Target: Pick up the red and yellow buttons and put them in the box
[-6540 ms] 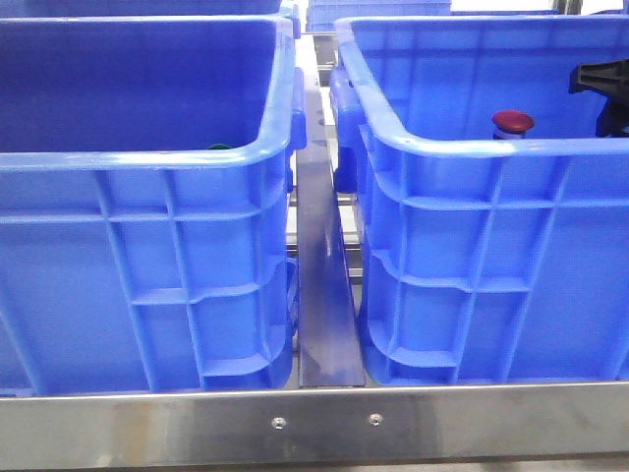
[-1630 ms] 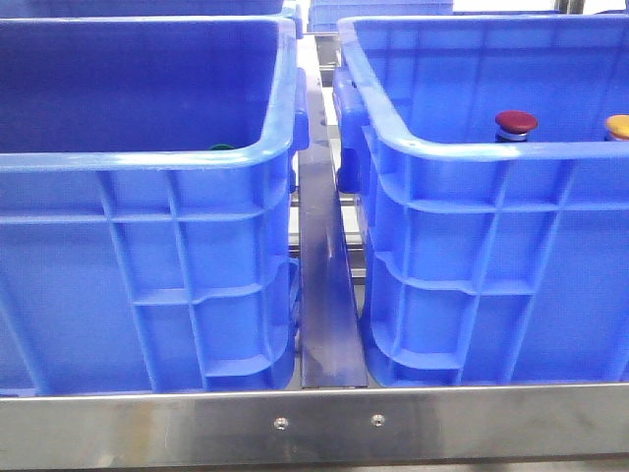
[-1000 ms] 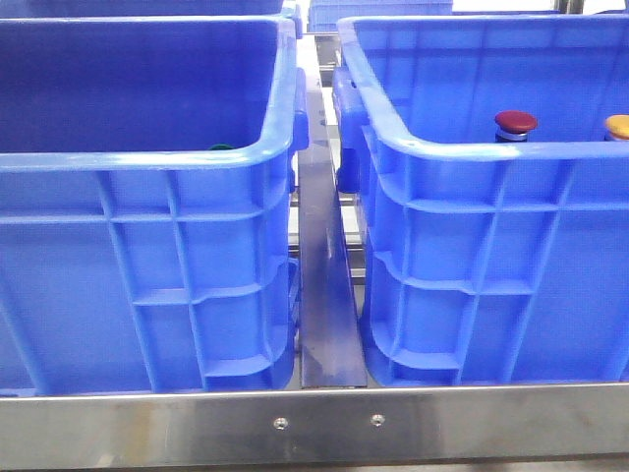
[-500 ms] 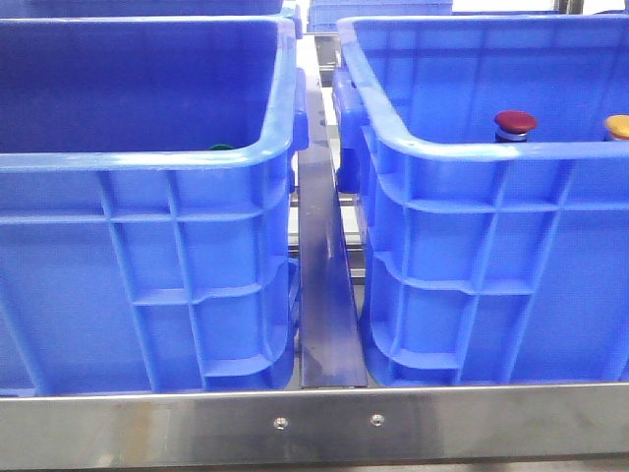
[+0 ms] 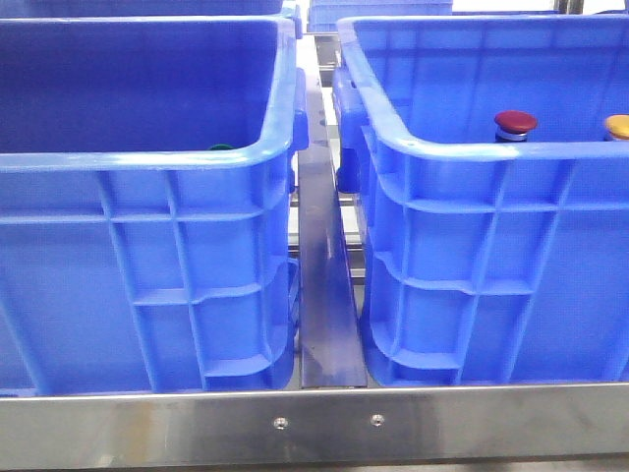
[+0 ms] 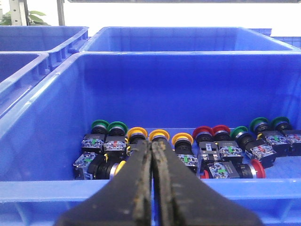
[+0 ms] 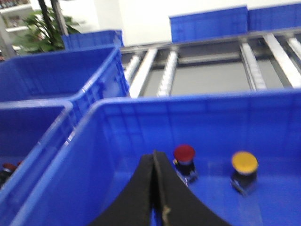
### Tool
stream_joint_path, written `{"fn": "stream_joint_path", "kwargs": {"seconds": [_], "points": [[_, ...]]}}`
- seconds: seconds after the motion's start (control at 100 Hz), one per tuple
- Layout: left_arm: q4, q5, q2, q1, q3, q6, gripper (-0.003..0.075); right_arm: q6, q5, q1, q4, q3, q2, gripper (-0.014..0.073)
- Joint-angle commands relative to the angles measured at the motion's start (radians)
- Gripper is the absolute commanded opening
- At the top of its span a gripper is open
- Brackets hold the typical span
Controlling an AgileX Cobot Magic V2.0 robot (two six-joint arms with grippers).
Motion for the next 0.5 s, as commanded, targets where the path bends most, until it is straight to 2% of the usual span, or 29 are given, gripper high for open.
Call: {"fn": "stream_joint_path", "kwargs": {"seconds": [0.0,0.14,0.25,0.38,0.49], "points": [[-0.011,-0.076,-0.029,0.001,0.059,0.002,-0.0019,0.261,-0.03,-0.002,-0.24,-0.026,-0.012,-0.0069],[-0.011,-0.076,-0.029,0.001,0.059,0.002,-0.0019,0.597,-0.067,0.03,-0.587,-0.023,-0.045,-0.0069],[-0.011,-0.076,-0.029,0.001,0.059,0.002,-0.0019,0.765,-0.135,0.087,-0.781,-0.001,-0.077,-0.0069],[-0.011,-0.076,-0.029,0.001,0.059,0.002,-0.0019,0.87,-0.285,0.162,-0.928,0.07,-0.117,-0.0069],[-0.011,-0.076,-0.029,0.001,0.059,0.002,-0.0019,0.873,-0.393,0.174,-0.94,0.146,-0.163,-0.0069]]}}
